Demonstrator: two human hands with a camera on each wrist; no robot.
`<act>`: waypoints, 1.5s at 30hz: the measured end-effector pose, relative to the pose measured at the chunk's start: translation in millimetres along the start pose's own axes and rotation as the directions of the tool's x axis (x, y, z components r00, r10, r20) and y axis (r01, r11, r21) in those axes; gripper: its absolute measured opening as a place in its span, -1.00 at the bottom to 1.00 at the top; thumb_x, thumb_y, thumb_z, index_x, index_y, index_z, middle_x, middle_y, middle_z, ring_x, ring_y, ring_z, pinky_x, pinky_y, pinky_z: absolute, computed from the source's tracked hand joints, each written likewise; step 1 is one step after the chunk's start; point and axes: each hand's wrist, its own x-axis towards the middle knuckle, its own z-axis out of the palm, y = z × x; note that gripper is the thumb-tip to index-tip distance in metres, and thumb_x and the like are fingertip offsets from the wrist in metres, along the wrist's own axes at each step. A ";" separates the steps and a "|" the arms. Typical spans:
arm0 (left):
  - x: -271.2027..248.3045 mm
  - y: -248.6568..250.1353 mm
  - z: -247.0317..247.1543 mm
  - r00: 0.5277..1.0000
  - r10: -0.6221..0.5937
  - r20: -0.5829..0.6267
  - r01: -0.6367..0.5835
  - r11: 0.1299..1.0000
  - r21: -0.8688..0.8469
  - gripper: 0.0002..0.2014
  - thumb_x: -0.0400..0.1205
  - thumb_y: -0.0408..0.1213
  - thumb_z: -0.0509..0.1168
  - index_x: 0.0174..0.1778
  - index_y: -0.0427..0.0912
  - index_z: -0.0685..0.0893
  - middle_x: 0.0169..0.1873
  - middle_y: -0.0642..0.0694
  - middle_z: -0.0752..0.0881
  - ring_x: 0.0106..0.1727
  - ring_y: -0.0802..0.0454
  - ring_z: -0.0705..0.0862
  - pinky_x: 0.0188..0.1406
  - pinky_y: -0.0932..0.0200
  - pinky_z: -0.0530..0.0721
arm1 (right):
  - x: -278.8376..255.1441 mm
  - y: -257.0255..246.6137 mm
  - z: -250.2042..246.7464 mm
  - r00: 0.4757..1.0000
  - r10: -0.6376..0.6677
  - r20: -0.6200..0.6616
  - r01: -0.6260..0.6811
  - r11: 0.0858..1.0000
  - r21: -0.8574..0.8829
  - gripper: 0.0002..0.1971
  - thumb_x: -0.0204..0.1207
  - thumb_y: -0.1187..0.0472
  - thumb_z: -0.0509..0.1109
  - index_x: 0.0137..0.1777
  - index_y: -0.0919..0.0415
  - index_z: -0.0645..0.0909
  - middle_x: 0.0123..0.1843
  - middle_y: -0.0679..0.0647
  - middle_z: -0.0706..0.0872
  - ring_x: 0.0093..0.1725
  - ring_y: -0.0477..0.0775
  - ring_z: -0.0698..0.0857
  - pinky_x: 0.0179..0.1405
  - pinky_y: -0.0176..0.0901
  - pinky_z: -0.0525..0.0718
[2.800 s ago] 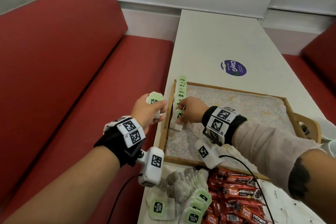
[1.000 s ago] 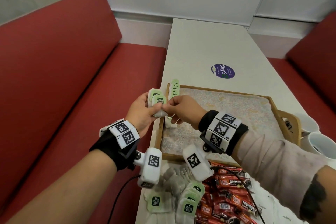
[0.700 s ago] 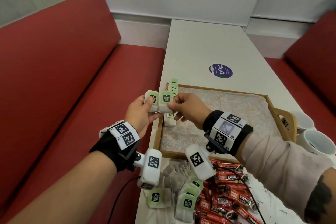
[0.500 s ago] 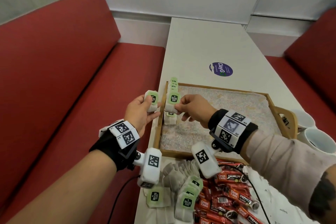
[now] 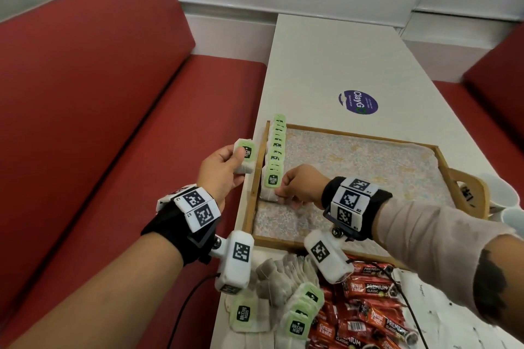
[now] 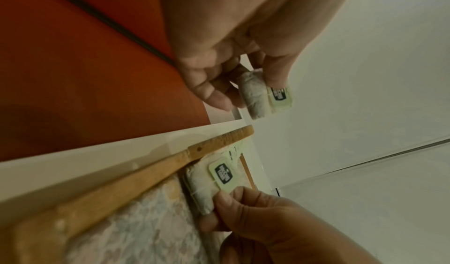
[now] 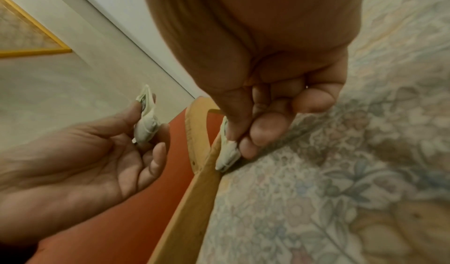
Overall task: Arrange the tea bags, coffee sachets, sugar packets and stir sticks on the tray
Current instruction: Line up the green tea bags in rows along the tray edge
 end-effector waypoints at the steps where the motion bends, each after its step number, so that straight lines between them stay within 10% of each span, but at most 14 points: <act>1: 1.1 -0.2 -0.6 1.000 -0.001 -0.001 0.001 1.000 0.001 -0.87 0.70 -0.25 0.23 -0.12 0.01 0.65 -0.24 0.03 0.72 -0.30 0.22 0.68 -0.27 0.31 0.58 | 1.9 0.1 0.9 1.000 0.010 0.004 -0.010 1.000 0.001 -0.81 0.55 0.31 0.43 -0.28 0.22 0.54 -0.37 0.08 0.72 -0.67 -0.11 0.54 -0.61 -0.29 0.53; 10: 6.1 -2.1 -2.3 1.000 -0.006 0.007 0.006 1.000 0.012 -0.88 0.69 -0.26 0.24 -0.10 0.01 0.66 -0.25 0.03 0.73 -0.32 0.23 0.68 -0.41 0.42 0.59 | 10.0 1.5 -2.4 0.992 -0.092 -0.089 0.075 0.982 -0.175 -0.76 0.49 0.24 0.49 -0.35 0.19 0.53 -0.22 0.22 0.81 -0.46 0.00 0.65 -0.48 -0.23 0.60; 21: 8.4 -2.4 -2.0 1.000 0.026 -0.010 -0.026 0.999 0.044 -0.92 0.63 -0.27 0.33 -0.12 0.01 0.70 -0.44 0.18 0.73 -0.55 0.35 0.59 -0.55 0.45 0.46 | 12.7 -2.9 2.3 0.971 -0.235 -0.041 0.221 0.950 -0.218 -0.87 0.37 0.24 0.60 -0.16 0.07 0.70 -0.33 -0.12 0.62 -0.34 -0.16 0.57 -0.33 -0.33 0.52; 31: -2.0 -0.4 3.8 0.997 0.059 0.047 -0.061 0.997 0.052 -0.91 0.55 -0.37 0.40 -0.08 -0.12 0.73 -0.46 0.11 0.75 -0.53 0.32 0.61 -0.63 0.48 0.43 | -19.1 -24.7 -12.8 0.919 -0.368 -0.138 0.388 0.906 0.169 -0.88 0.54 0.23 0.44 -0.20 0.20 0.63 -0.36 0.03 0.62 -0.59 -0.24 0.50 -0.60 -0.47 0.44; 45: 7.0 -23.3 -5.2 0.996 0.051 0.069 -0.066 0.967 0.248 -0.65 0.48 -0.60 0.41 0.14 -0.21 0.67 -0.10 0.01 0.66 -0.23 0.19 0.57 -0.41 0.47 0.50 | -21.4 2.9 -4.6 0.985 -0.174 -0.018 0.175 0.980 0.097 -0.90 0.63 0.28 0.33 -0.14 0.19 0.53 -0.27 0.08 0.74 -0.59 -0.10 0.63 -0.60 -0.35 0.44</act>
